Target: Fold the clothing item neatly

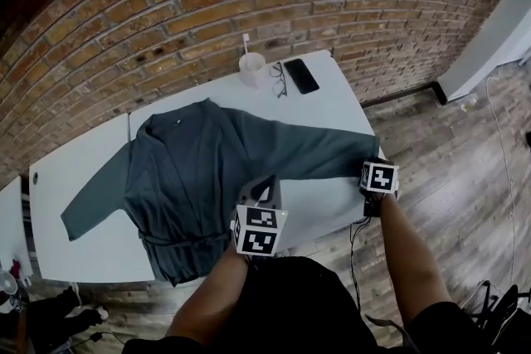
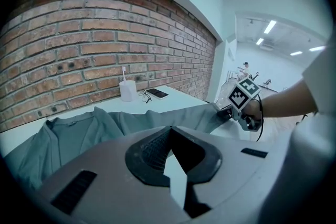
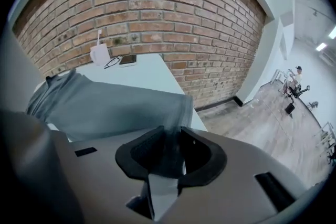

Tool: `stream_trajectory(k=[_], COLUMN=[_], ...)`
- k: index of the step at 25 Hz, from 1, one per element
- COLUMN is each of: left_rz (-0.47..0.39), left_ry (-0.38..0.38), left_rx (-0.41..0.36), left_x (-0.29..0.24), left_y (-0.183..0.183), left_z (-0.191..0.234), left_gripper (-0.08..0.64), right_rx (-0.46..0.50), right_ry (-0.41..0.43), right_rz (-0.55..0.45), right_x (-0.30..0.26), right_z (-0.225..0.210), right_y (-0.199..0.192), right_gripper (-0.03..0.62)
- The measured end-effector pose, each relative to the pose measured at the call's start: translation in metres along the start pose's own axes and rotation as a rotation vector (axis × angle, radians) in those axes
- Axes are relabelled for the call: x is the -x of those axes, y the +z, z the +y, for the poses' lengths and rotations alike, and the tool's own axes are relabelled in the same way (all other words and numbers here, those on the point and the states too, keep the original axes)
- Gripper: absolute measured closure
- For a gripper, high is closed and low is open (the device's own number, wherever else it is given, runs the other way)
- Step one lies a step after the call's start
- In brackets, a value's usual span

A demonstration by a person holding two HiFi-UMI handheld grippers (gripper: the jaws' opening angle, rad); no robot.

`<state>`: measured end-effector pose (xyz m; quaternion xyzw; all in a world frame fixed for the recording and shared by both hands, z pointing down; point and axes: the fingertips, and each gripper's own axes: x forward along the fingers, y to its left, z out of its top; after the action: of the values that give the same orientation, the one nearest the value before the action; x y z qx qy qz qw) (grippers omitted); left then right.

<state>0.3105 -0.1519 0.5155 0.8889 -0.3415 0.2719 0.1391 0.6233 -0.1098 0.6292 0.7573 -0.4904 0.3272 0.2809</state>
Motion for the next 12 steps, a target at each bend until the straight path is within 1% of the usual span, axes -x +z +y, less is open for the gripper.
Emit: stream_trajectory(k=[1, 3, 4, 6, 8, 9, 12], left_rz=[0.003, 0.01, 0.014, 0.018, 0.018, 0.016, 0.011], left_ry=[0.004, 0.009, 0.011, 0.017, 0.025, 0.03, 0.045], left_rx=[0.001, 0.002, 0.001, -0.001, -0.002, -0.003, -0.007], left_x=[0.0, 0.001, 0.002, 0.004, 0.007, 0.009, 0.015], left_y=[-0.001, -0.005, -0.007, -0.009, -0.009, -0.009, -0.01], left_z=[0.001, 0.002, 0.002, 0.003, 0.006, 0.008, 0.012], left_gripper=[0.572, 0.572, 0.572, 0.572, 0.572, 0.572, 0.572], right_rx=[0.008, 0.055, 0.077, 0.093, 0.102, 0.121, 0.225], right_ry=[0.007, -0.008, -0.024, -0.038, -0.032, -0.029, -0.015], right_rz=[0.009, 0.023, 0.025, 0.006, -0.017, -0.026, -0.041], right_x=[0.0, 0.001, 0.003, 0.002, -0.002, -0.003, -0.004], right_z=[0.004, 0.01, 0.012, 0.012, 0.012, 0.012, 0.017], right_y=[0.0, 0.0, 0.0, 0.001, 0.001, 0.0, 0.0], right_gripper=[0.508, 0.552, 0.562, 0.568, 0.568, 0.568, 0.571])
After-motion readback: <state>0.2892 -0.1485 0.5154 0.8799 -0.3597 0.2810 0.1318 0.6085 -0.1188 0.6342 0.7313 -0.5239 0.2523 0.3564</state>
